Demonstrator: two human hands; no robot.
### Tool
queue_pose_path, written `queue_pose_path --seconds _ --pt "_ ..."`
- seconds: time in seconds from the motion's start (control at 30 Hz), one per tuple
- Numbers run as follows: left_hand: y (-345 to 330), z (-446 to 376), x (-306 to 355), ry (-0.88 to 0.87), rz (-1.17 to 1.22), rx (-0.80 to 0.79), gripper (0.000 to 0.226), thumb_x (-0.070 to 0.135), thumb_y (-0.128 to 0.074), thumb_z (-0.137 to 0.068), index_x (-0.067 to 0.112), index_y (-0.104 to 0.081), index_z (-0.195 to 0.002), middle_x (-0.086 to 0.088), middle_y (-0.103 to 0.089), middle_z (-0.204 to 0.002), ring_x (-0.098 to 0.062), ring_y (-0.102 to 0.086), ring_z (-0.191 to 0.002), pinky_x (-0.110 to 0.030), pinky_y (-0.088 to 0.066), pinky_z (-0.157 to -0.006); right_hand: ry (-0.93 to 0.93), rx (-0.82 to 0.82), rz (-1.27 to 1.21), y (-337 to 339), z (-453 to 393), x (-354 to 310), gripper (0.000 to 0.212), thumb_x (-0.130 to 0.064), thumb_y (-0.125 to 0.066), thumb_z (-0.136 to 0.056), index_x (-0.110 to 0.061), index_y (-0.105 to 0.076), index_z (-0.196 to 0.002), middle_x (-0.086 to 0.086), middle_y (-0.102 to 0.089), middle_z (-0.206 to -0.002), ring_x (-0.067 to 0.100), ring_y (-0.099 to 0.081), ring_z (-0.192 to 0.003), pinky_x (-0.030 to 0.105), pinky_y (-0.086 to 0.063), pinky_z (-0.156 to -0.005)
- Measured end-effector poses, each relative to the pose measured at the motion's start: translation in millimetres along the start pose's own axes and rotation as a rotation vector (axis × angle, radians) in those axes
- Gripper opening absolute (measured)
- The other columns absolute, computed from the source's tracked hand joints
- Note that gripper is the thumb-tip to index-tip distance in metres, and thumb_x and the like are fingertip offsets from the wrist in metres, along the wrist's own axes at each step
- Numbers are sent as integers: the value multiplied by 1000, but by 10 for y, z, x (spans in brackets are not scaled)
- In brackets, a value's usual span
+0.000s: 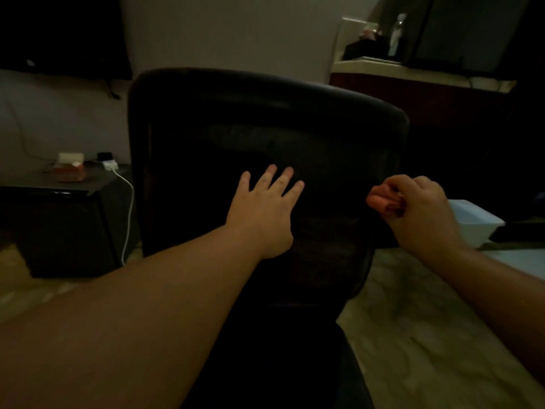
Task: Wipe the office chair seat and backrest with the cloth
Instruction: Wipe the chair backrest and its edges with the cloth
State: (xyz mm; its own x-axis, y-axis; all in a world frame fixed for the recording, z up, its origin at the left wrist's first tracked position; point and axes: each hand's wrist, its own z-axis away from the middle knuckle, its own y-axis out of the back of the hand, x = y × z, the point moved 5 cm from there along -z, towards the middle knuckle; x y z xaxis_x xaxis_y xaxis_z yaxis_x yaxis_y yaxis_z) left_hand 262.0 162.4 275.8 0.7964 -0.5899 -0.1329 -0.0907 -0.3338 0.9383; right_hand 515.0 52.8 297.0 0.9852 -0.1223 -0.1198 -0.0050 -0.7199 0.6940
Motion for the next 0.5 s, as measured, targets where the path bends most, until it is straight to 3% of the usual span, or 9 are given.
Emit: queue_pose_path --seconds 0.27,0.4,0.43,0.5 --pt "-200 -44 -14 20 21 71 99 53 -50 -83 32 -1 -167 0 9 -176 -29 12 -162 -61 -8 -128 131 80 3 -460 -100 -463 31 -28 -70 -93 -23 -68 -123 9 -52 -106 32 -49 -99 44 -51 -74" --pt "-241 -33 -72 -35 34 85 99 56 -48 -83 32 0 -167 1 10 -176 -27 12 -162 -60 -8 -129 519 -95 82 -769 427 -417 26 -28 -71 -93 -24 -68 -119 8 -54 -106 32 -52 -97 42 -45 -78" --pt "-247 -29 -64 -44 40 83 99 56 -48 -83 31 0 -167 1 10 -176 -27 13 -162 -60 -7 -129 544 -110 105 -751 481 -289 23 -26 -73 -93 -24 -70 -116 8 -54 -105 32 -52 -96 41 -46 -77" --pt "-264 -44 -52 -42 47 84 100 56 -47 -83 30 1 -167 0 12 -176 -27 15 -161 -60 -5 -129 390 -40 108 -628 335 -51 20 -25 -78 -94 -23 -74 -113 8 -51 -102 32 -49 -94 41 -47 -72"
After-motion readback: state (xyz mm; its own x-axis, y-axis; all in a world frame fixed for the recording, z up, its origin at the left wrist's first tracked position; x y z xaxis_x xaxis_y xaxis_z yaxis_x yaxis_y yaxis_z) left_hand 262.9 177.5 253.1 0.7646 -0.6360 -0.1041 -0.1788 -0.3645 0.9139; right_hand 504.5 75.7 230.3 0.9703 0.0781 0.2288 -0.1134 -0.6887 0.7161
